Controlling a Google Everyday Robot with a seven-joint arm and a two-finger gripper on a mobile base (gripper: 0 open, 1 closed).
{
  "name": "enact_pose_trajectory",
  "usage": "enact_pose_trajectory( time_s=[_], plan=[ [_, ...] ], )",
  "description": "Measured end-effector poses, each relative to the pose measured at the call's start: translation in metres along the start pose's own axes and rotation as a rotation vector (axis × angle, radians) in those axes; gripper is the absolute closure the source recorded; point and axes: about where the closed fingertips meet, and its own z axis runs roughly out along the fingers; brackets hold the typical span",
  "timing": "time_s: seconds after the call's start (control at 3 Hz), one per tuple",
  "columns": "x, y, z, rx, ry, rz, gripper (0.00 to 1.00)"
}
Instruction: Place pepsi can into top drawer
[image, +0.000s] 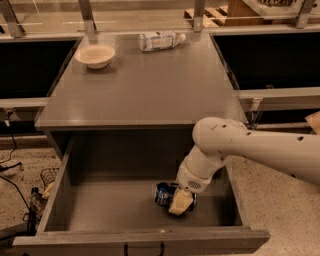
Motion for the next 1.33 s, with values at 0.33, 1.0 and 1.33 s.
enact_pose_trajectory(
  time_s=[0.33, 1.0, 1.33],
  plan=[
    [0.000, 0.000, 0.001, -0.002, 0.000, 0.001, 1.00],
    [0.006, 0.001, -0.002, 0.101, 0.002, 0.052, 1.00],
    [0.006, -0.004, 0.014, 0.077, 0.008, 0.064, 1.00]
  ],
)
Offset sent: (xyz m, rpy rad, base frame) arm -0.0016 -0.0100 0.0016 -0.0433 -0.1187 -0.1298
